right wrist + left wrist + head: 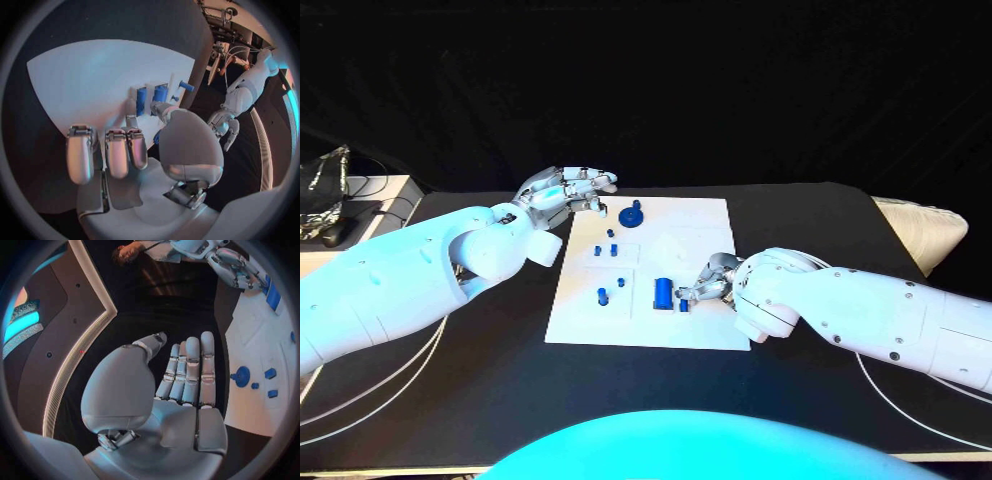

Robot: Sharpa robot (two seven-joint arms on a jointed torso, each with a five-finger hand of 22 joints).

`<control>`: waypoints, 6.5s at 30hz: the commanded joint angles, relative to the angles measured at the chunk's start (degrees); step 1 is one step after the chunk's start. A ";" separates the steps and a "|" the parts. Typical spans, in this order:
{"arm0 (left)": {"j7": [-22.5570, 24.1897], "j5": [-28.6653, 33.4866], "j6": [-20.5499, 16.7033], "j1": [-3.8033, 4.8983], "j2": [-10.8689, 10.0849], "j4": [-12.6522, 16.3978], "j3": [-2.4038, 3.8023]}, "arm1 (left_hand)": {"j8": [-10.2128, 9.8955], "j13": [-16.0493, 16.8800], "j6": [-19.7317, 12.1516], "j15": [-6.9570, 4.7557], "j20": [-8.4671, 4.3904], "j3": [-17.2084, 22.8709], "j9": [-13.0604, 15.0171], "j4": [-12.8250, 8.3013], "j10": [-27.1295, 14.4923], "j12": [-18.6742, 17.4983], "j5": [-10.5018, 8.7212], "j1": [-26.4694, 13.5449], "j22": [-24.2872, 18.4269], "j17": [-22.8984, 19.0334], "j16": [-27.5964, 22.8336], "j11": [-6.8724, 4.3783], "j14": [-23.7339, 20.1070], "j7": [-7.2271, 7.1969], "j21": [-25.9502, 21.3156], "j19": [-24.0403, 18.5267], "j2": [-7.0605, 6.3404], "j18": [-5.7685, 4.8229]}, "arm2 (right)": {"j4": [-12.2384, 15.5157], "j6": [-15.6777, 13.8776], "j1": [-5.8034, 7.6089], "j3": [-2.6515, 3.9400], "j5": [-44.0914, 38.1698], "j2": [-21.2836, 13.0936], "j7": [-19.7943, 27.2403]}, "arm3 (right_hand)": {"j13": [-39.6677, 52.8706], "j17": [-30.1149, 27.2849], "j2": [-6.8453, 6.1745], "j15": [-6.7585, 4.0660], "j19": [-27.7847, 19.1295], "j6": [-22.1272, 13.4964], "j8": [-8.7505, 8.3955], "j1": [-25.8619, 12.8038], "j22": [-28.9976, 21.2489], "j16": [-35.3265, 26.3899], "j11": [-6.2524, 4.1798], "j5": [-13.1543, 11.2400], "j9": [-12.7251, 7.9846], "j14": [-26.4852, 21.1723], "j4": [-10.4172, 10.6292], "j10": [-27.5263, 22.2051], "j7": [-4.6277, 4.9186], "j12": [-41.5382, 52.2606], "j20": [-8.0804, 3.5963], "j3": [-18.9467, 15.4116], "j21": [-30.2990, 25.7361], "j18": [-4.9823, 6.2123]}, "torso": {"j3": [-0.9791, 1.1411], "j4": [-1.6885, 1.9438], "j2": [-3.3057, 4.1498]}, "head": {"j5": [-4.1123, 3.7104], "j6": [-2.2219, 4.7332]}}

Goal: Assemble the parts on the task board

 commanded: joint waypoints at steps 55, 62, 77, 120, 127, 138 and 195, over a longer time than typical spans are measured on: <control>2.22 -0.15 -0.08 -0.02 1.48 -2.15 0.02 | 0.39 -0.08 -0.39 -0.04 0.07 -0.01 -0.11 0.63 -0.22 0.25 -0.08 0.34 -0.22 0.10 -0.26 -0.15 -0.39 -0.11 -0.46 0.51 0.12 0.33 | 1.56 -19.22 -1.60 0.60 -8.48 -6.19 15.20 | 15.05 12.60 -1.94 -2.23 4.44 4.03 5.67 16.12 13.11 -0.30 -2.50 -16.15 2.64 5.41 -9.70 5.88 -2.70 0.12 -1.43 2.18 -2.40 0.22 | 0.24 -0.49 -0.40 | 0.23 0.00; 2.20 -0.44 0.03 -0.02 1.48 -2.15 0.02 | 0.39 -0.08 -0.39 -0.04 0.07 -0.01 -0.11 0.63 -0.22 0.25 -0.08 0.34 -0.22 0.10 -0.26 -0.15 -0.39 -0.11 -0.46 0.51 0.12 0.33 | 0.35 -20.77 -2.82 0.53 -15.35 -3.81 13.13 | 15.05 13.11 -2.43 -2.51 4.64 3.74 8.11 16.39 13.35 -0.10 -2.83 -18.05 3.99 5.53 -9.64 5.88 -3.05 0.12 -1.74 1.28 -1.44 0.05 | 0.24 -0.49 -0.41 | 0.17 0.00; 2.02 -0.70 0.25 -0.02 1.48 -2.09 0.02 | 0.39 -0.08 -0.39 -0.04 0.07 -0.01 -0.11 0.63 -0.22 0.25 -0.08 0.34 -0.22 0.10 -0.26 -0.15 -0.39 -0.11 -0.46 0.51 0.12 0.33 | -1.37 -18.58 -4.63 0.30 -22.08 -0.59 12.00 | 15.05 13.37 -2.93 -2.69 4.75 3.17 9.74 17.02 13.48 0.00 -3.01 -18.28 4.79 5.58 -9.54 5.88 -3.23 0.12 -1.94 -0.94 -0.91 -0.05 | 0.09 -0.30 -0.23 | 0.00 0.00; 1.94 -1.09 0.20 -0.02 1.19 -1.86 0.02 | 0.49 -0.08 -0.35 -0.07 0.05 -0.08 -0.12 0.68 -0.18 0.32 -0.10 0.49 -0.26 0.12 -0.26 -0.18 -0.38 -0.13 -0.52 0.57 0.06 0.34 | -3.83 -14.53 -6.08 0.09 -27.57 0.63 9.81 | 15.05 13.61 -2.07 -2.77 4.81 2.67 10.55 18.70 13.56 0.10 -3.11 -18.25 4.93 5.63 -9.50 5.88 -3.34 0.12 -2.03 -1.97 -0.55 -0.12 | 0.09 -0.16 -0.03 | 0.33 0.00; 1.94 -1.11 0.19 -0.02 1.20 -1.87 0.02 | 0.55 -0.10 -0.35 -0.08 0.03 -0.12 -0.14 0.78 -0.18 0.36 -0.10 0.59 -0.31 0.13 -0.26 -0.18 -0.38 -0.14 -0.58 0.62 0.06 0.33 | -2.73 -16.81 -6.11 0.10 -27.36 -0.23 11.40 | 15.05 13.50 -1.96 -2.76 4.81 2.61 10.61 18.59 13.56 0.05 -3.08 -18.25 4.91 5.61 -9.31 5.88 -3.28 0.12 -2.04 -2.08 -0.58 -0.11 | 0.07 -0.18 0.06 | 0.34 0.00; 1.93 -1.11 0.24 -0.03 1.23 -1.97 0.02 | 0.55 -0.10 -0.35 -0.08 0.03 -0.12 -0.14 0.78 -0.18 0.36 -0.10 0.59 -0.31 0.13 -0.26 -0.18 -0.38 -0.14 -0.58 0.62 0.06 0.33 | -0.61 -19.70 -6.11 0.16 -27.16 -1.94 12.95 | 15.05 13.51 -1.94 -2.76 4.83 2.57 10.62 18.59 13.58 0.05 -3.07 -18.25 4.90 5.61 -9.27 5.88 -3.28 0.12 -2.04 -2.12 -0.47 -0.13 | 0.08 -0.21 0.00 | 0.30 0.00; 11.25 4.28 -20.82 2.60 8.43 -7.29 -5.11 | -19.43 -8.04 -49.16 -3.89 -9.42 -27.43 -16.46 -6.02 -49.87 -33.71 -10.20 -76.64 -41.97 -19.98 -67.12 -7.69 -53.85 -10.96 -45.21 -51.79 11.13 -10.18 | -8.50 -24.01 -2.96 6.60 38.35 -7.58 62.17 | -74.95 -74.91 11.35 3.67 -84.00 -59.31 -16.38 -57.70 -74.91 -89.31 0.11 -21.08 -43.84 -84.04 -16.45 -84.12 -3.96 -89.88 -1.87 -24.11 -84.10 -1.26 | 0.01 -0.48 -2.85 | -0.78 4.45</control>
